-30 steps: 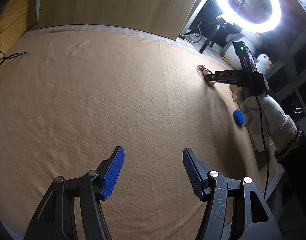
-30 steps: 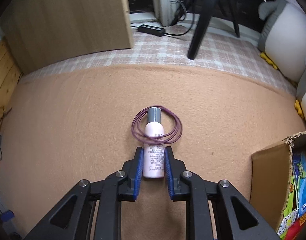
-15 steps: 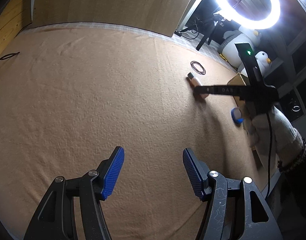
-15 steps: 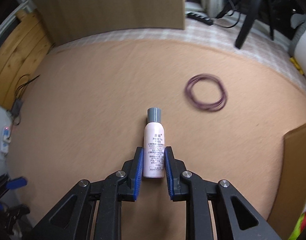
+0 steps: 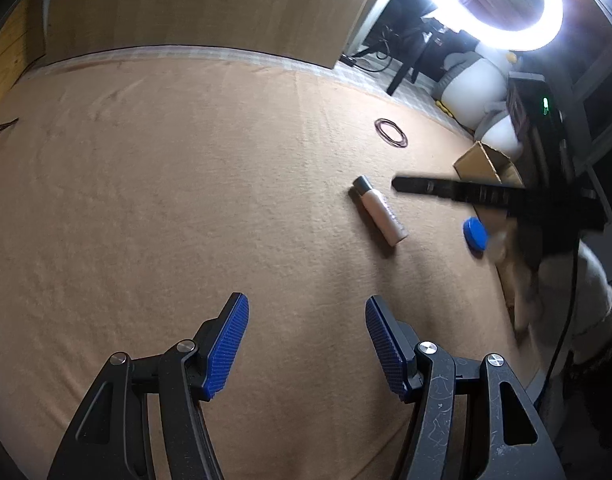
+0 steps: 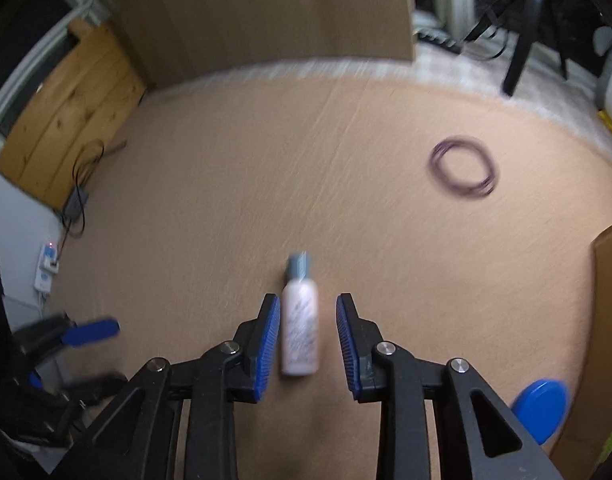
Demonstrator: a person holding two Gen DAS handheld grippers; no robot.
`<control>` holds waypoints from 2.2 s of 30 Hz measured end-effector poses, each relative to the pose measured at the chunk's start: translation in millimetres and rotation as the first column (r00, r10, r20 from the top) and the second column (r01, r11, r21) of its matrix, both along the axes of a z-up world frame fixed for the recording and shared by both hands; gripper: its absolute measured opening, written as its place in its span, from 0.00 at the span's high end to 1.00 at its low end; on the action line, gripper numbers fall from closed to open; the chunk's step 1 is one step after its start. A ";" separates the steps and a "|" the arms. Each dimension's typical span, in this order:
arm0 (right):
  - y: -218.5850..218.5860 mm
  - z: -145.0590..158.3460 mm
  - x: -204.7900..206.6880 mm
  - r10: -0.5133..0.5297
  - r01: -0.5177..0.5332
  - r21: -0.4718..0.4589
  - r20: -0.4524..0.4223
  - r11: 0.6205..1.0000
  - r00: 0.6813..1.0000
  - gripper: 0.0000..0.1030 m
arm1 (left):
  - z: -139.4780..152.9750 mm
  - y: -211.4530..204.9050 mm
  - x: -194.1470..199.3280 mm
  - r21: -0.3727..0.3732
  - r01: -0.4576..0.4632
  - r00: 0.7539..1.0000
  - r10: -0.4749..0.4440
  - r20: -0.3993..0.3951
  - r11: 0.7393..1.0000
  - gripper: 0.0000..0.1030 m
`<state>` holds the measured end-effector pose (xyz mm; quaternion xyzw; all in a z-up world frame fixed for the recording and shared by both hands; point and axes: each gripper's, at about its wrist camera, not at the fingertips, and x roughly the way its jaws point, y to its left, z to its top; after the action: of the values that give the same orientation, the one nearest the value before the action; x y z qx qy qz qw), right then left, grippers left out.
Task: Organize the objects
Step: 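Set the pink bottle down on the carpet and open the right gripper, then move the right tool over the purple cable while the left tool approaches the pink bottle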
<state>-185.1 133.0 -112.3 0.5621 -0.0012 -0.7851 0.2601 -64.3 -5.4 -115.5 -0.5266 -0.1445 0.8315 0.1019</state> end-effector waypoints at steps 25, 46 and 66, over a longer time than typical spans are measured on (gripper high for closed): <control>15.5 -25.1 -125.7 -0.042 0.038 0.064 0.057 0.997 0.998 0.65 | -6.8 62.1 -55.5 -0.004 0.070 0.997 -0.070 0.012 0.998 0.37; 38.6 -20.7 -11.7 0.040 -0.057 0.143 0.115 0.988 0.993 0.60 | -11.4 55.6 -77.6 -0.011 0.042 0.999 -0.042 0.013 0.999 0.37; 70.8 -21.4 70.4 -0.024 0.019 0.095 0.053 0.995 0.998 0.60 | -29.9 105.2 -109.1 -0.194 0.106 0.993 -0.096 0.063 0.975 0.56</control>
<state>-114.7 203.8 -133.7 0.5947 0.0229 -0.7716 0.2244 -173.4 99.8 -145.4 -0.5626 -0.0373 0.8212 0.0875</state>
